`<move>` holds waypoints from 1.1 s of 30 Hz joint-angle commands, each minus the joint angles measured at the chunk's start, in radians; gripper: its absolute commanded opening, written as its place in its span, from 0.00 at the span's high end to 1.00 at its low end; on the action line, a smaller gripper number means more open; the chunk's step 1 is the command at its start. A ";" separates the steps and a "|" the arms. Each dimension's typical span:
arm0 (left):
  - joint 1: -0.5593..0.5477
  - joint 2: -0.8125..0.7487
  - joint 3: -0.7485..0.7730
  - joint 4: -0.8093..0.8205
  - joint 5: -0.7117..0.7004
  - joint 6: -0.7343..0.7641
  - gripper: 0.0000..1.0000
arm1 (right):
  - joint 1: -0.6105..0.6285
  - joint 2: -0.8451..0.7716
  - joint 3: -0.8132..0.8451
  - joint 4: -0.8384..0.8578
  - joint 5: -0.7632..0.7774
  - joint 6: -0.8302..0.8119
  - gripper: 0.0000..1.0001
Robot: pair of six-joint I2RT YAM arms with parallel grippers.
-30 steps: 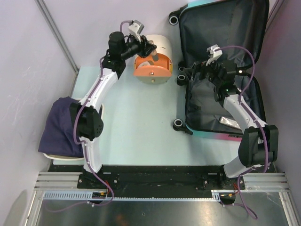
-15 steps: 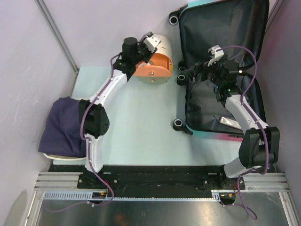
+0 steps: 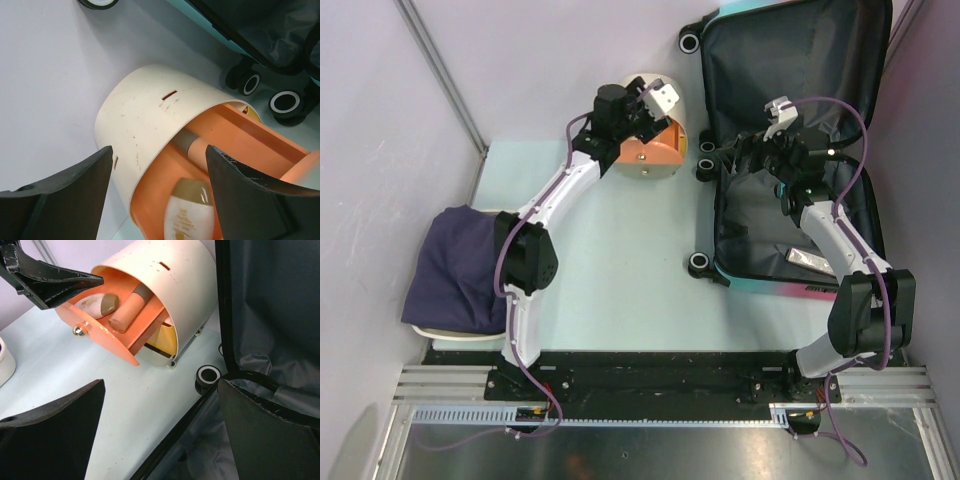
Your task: Open, take out, and arrange the luggage
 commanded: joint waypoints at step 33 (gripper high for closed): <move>0.098 -0.210 -0.274 -0.024 0.235 -0.657 1.00 | -0.020 -0.003 0.028 -0.018 -0.017 -0.002 0.00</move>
